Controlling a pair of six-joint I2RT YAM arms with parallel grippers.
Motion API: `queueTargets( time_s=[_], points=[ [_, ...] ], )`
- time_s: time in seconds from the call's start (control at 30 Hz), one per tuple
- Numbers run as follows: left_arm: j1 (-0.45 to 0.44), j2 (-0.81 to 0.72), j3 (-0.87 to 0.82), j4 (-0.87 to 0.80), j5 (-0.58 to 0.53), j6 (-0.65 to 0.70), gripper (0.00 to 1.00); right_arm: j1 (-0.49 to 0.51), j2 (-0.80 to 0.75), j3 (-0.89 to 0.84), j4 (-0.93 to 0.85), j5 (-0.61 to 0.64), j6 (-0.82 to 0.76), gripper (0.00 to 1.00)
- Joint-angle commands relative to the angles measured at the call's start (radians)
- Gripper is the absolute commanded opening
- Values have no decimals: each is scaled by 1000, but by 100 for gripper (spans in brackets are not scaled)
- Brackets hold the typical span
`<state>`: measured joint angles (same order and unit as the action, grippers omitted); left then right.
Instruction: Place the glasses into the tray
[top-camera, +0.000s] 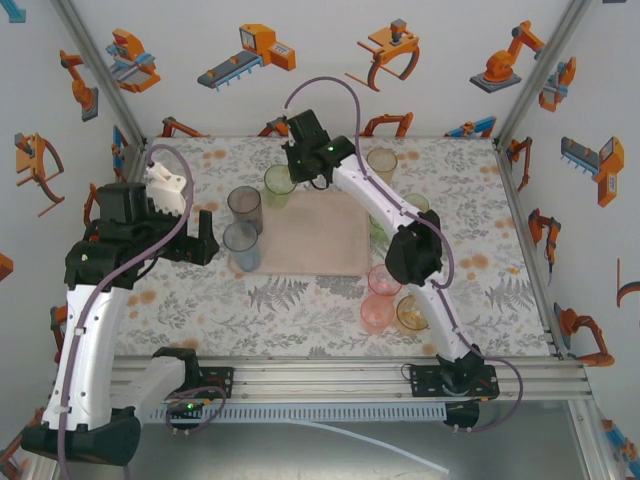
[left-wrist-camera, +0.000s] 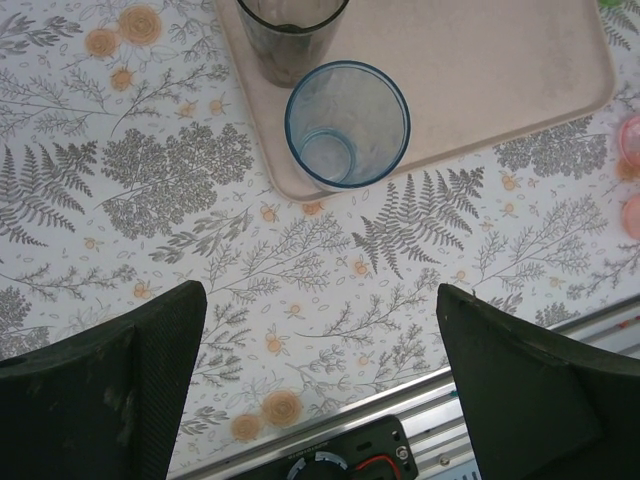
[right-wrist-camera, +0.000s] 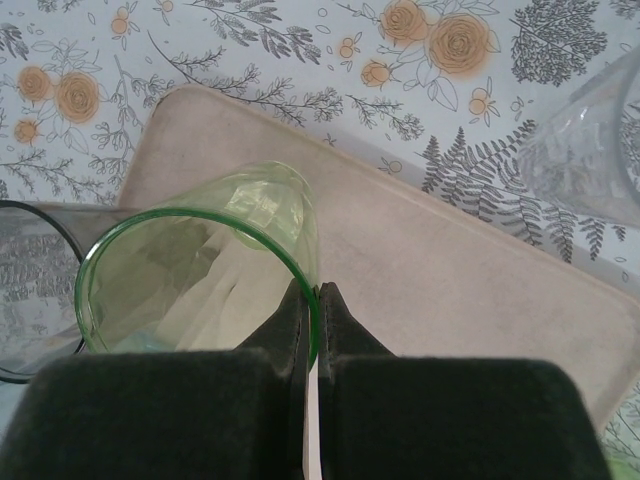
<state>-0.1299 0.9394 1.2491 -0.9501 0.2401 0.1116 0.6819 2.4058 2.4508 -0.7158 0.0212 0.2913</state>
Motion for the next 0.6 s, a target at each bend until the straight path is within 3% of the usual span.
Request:
queueTargets(
  time_s=[0.0, 0.57],
  points=[
    [13, -6, -3, 14, 42, -25, 88, -3, 9, 48, 59, -15, 17, 0],
    [36, -7, -17, 30, 82, -39, 88, -5, 88, 107, 105, -53, 57, 0]
  ],
)
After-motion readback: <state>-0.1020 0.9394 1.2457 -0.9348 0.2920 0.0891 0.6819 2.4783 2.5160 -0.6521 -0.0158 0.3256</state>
